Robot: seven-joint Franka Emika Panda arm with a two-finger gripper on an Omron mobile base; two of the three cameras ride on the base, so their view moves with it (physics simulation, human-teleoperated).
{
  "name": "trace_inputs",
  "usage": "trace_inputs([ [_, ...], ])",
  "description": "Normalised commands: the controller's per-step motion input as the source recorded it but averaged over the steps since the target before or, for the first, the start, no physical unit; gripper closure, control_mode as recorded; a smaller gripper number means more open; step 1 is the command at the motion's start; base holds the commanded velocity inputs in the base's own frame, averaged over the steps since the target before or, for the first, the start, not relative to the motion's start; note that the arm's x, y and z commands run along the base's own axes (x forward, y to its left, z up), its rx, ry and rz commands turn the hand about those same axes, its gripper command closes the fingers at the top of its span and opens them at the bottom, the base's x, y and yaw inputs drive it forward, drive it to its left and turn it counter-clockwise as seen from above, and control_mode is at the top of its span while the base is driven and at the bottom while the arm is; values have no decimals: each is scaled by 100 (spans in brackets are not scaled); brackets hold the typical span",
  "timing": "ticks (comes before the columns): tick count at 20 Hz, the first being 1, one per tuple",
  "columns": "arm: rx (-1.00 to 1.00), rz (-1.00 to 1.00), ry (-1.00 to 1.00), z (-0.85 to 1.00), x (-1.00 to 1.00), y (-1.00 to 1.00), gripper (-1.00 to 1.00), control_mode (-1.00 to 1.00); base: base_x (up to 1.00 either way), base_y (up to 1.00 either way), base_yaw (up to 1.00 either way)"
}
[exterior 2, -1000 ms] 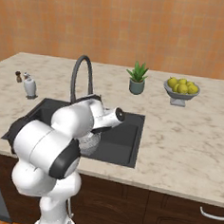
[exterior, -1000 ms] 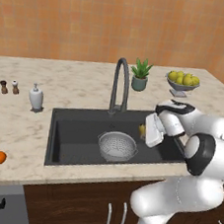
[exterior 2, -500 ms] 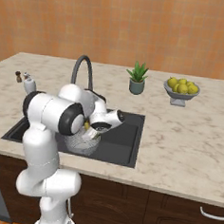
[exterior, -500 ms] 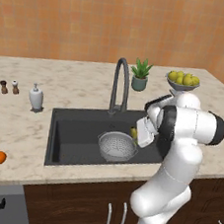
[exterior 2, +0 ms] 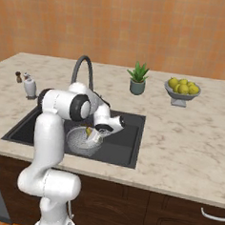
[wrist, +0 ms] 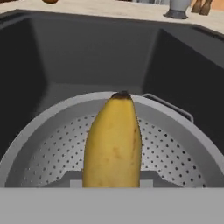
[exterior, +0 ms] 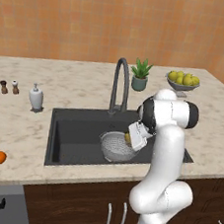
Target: Put the colander in the sink, put the banana, orange in the colander, and turn on the sink faucet and pour water over the colander.
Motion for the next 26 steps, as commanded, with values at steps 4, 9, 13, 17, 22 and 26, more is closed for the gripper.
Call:
trace_inputs([
  [4, 0, 8, 5, -54, 53, 9, 100, -100, 0, 0, 0],
  [9, 3, 3, -5, -12, 10, 3, -100, -100, 0, 0, 0],
  [13, 7, 0, -16, 5, -1, 0, -100, -100, 0, 0, 0],
  [17, 8, 0, -17, 21, -17, 0, -100, -100, 0, 0, 0],
  [22, 10, -4, -21, 55, -30, 1, -100, -100, 0, 0, 0],
  [26, 10, -8, -21, 80, -35, 11, -100, -100, 0, 0, 0],
])
